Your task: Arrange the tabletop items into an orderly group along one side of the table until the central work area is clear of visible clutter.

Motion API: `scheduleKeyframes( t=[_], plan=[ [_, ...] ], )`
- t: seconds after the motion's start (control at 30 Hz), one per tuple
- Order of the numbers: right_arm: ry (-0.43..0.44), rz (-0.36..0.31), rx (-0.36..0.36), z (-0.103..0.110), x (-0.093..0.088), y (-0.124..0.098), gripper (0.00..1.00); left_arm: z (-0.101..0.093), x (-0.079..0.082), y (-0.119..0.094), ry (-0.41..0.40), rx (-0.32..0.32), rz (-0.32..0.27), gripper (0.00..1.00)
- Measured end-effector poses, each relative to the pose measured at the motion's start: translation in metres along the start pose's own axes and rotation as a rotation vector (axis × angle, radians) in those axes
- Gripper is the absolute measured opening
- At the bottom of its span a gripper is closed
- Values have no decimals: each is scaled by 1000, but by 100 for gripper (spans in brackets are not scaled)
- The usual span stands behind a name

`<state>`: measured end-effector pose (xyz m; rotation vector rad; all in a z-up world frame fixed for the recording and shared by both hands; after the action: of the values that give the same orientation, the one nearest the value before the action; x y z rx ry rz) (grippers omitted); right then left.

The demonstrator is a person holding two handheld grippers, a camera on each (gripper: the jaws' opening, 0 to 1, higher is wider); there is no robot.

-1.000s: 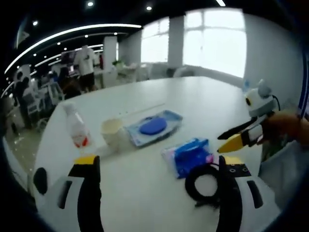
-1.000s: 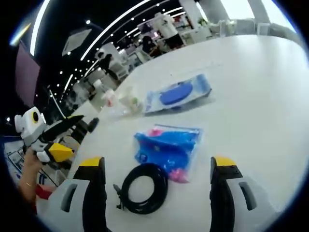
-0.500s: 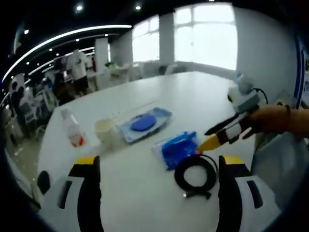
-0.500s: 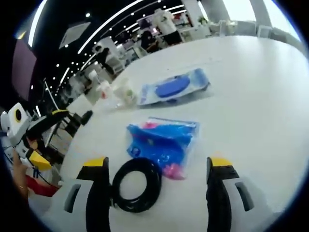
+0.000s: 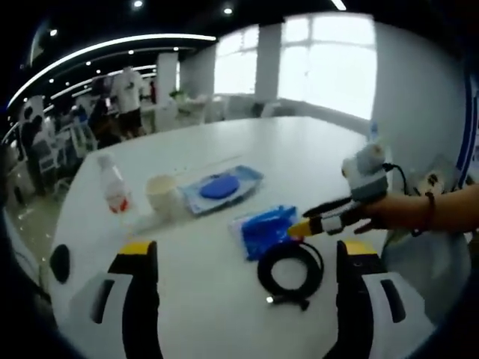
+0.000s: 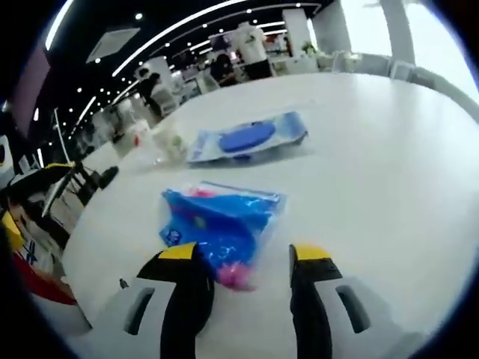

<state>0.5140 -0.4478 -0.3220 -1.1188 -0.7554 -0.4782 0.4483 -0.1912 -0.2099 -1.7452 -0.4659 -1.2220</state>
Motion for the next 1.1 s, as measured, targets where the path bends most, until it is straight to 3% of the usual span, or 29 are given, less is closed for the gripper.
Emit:
scheduleKeyframes(
  t=[0.17,0.3,0.5,0.67,1.1],
  plan=[
    [8,9,-26,-6,-6,3,38,0,-3,3,12,15,0,96],
    [-55,20,-53,-6,-9,3,29,0,-9,6,9,8,14,95],
    [-115,25,-79,-2,-10,4,26,1,-14,5,17,13,27,94],
    [-164,35,-74,3,-9,4,16,1,-16,7,42,24,49,93],
    [-135,45,-69,1,-9,5,7,3,-23,9,53,36,89,92]
  ],
)
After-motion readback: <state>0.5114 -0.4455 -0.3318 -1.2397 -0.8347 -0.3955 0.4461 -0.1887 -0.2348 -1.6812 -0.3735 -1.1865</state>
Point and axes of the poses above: the point that each gripper's makers call its tool centre point, and the gripper's own axes: y roughly forward along the fingers, z roughly to its left, x roughly out of its top, the point moved 10 cm from there along -y, roughly backward along the fingers, and after that the axes turned 1 degree about -x, right-handed, at the moved point
